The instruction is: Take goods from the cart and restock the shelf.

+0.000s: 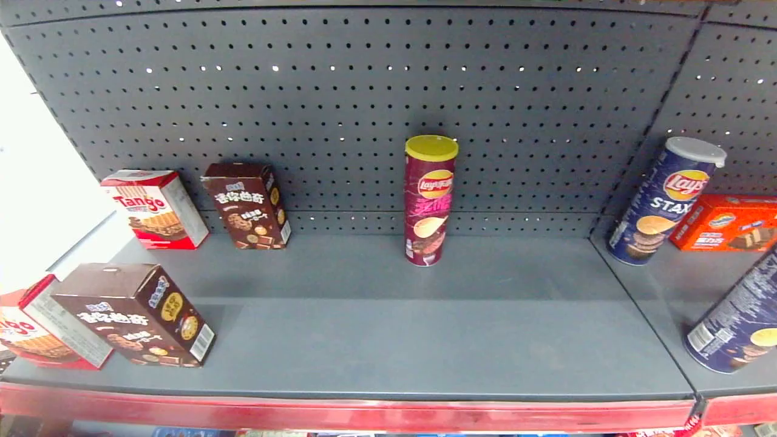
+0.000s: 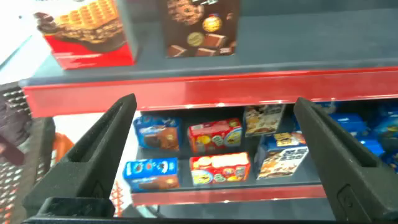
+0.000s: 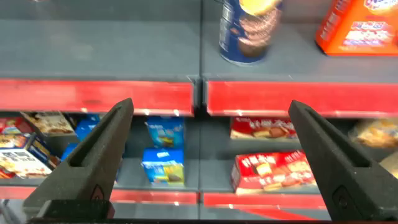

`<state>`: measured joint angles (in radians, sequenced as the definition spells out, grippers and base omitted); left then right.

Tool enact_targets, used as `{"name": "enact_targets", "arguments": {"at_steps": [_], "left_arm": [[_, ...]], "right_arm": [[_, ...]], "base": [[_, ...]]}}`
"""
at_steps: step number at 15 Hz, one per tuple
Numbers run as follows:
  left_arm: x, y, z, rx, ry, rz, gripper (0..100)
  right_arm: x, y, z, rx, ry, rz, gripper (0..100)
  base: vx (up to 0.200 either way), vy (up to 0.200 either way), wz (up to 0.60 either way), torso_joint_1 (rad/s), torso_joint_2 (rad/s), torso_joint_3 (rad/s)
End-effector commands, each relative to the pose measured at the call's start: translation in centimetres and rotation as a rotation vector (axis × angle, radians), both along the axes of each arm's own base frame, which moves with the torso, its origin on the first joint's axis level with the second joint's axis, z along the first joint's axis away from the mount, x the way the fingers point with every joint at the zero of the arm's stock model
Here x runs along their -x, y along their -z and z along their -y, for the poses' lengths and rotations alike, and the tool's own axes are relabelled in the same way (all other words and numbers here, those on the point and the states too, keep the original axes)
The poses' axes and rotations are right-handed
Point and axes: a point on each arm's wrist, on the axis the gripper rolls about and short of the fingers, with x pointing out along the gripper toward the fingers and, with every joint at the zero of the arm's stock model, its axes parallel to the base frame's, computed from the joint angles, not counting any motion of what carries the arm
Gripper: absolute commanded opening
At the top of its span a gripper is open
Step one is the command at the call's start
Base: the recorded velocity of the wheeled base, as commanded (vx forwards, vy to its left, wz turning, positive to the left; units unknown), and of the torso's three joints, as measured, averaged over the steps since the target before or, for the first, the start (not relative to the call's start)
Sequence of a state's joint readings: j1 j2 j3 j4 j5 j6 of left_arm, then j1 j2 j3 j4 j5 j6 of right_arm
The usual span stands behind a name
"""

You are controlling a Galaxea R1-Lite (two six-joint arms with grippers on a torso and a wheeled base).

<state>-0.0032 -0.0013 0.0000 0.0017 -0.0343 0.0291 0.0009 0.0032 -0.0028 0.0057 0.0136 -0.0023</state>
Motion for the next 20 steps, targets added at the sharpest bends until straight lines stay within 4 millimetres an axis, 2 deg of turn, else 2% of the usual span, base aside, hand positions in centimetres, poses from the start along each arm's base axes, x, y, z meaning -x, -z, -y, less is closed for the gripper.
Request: {"name": "enact_targets", "arguments": {"at_steps": [1, 9, 20], "left_arm": [[-0.01, 0.00, 0.00, 0.000, -0.001, -0.001, 100], [-0.01, -0.02, 0.00, 0.000, -0.001, 0.000, 100], [-0.01, 0.00, 0.01, -0.009, 0.006, -0.001, 100]], "right_arm": [[-0.01, -0.01, 0.00, 0.001, -0.001, -0.001, 100], [-0.01, -0.02, 0.00, 0.004, -0.001, 0.000, 100], [-0.02, 0.02, 0.00, 0.004, -0.001, -0.001, 100]], "base": [[0.000, 0.000, 0.60, -0.007, 0.00, 0.007], [0.000, 0.000, 0.60, 0.004, 0.01, 0.004], [0.000, 0.000, 0.00, 0.000, 0.00, 0.000]]}}
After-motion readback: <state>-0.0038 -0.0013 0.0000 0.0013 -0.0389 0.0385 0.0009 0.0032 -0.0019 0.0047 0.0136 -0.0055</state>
